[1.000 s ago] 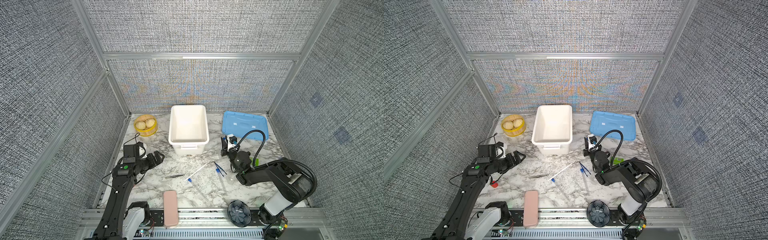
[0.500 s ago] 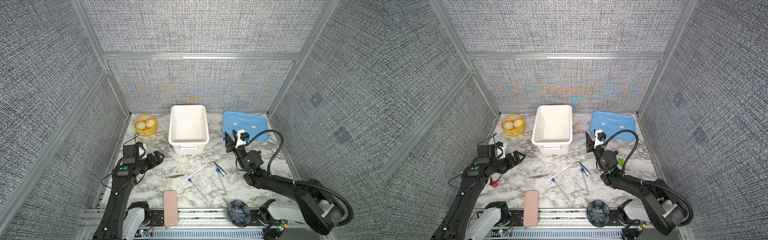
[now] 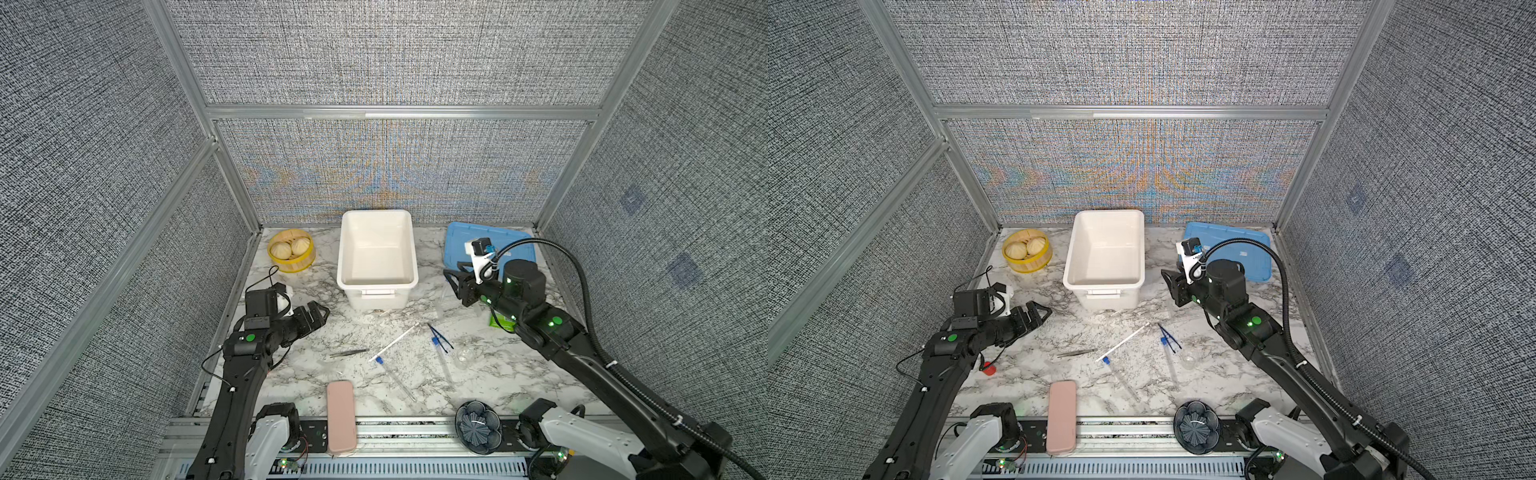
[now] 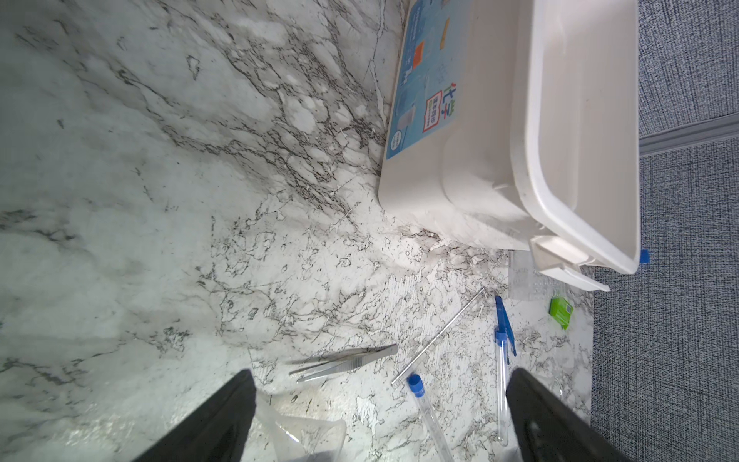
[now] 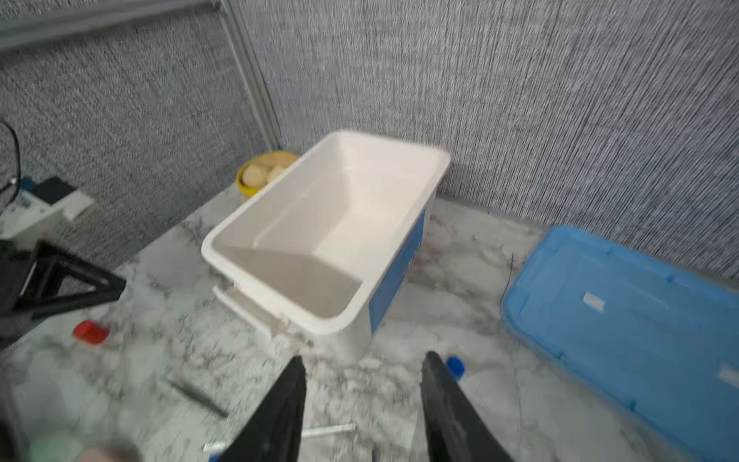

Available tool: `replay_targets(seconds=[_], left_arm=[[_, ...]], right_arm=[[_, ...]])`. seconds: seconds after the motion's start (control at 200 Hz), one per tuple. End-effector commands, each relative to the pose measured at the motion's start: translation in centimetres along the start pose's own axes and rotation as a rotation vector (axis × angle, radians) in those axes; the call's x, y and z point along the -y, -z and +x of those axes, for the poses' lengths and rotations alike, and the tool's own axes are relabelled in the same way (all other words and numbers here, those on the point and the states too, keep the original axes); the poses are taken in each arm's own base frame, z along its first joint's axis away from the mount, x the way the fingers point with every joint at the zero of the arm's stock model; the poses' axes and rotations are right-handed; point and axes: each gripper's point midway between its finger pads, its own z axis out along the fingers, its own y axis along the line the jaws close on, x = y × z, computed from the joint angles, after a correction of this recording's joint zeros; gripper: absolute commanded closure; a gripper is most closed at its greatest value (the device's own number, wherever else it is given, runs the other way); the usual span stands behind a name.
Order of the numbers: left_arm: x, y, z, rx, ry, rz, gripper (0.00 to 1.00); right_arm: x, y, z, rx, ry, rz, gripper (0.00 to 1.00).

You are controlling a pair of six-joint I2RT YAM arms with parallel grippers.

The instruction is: Organize the chemistry lab equipment

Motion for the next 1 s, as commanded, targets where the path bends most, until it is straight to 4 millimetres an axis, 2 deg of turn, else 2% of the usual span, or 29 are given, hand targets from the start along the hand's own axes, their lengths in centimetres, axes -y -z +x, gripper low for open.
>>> replay_targets(seconds=[0.0,0.075,0.17,0.345,0.38,0.465,0.585,0.725,0.995], left_arm=[[0.5,-0.1,-0.2,0.003,-0.004,0.028,0.01],[0.6,0.0,-0.2,0.007,-0.006,0.03,0.01],[0.6,0.1,-0.2,0.01,-0.007,0.033,0.01],[0.5,0.4,-0.3,0.029,-0.012,0.024,0.01],[0.5,0.5,-0.4,0.034,-0.013,0.019,0.01],[0.3,0.6,-0.5,0.047,-0.016,0.006,0.01],[-0.1,0.8,-0.6,0.059,-0.015,-0.016,0.01],[-0.2,0.9,-0.7,0.063,-0.016,-0.029,0.01],[-0.3,0.6,-0.6,0.048,-0.014,-0.03,0.01]], right_arm=[[-0.4,1.5,7.8,-0.358,-0.126,-0.001,0.55],[1.6,1.6,9.3,-0.439,-0.171,0.099,0.54],[4.5,1.5,9.7,-0.533,-0.226,0.221,0.54],[7.1,-1.9,9.4,-0.556,-0.306,0.216,0.61],[7.7,-2.6,9.3,-0.554,-0.322,0.215,0.65],[8.3,-4.0,8.7,-0.543,-0.327,0.197,0.72],[8.5,-6.1,8.6,-0.565,-0.322,0.169,0.73],[9.1,-7.6,8.8,-0.589,-0.321,0.172,0.74],[10.0,-7.9,8.8,-0.584,-0.304,0.214,0.74]])
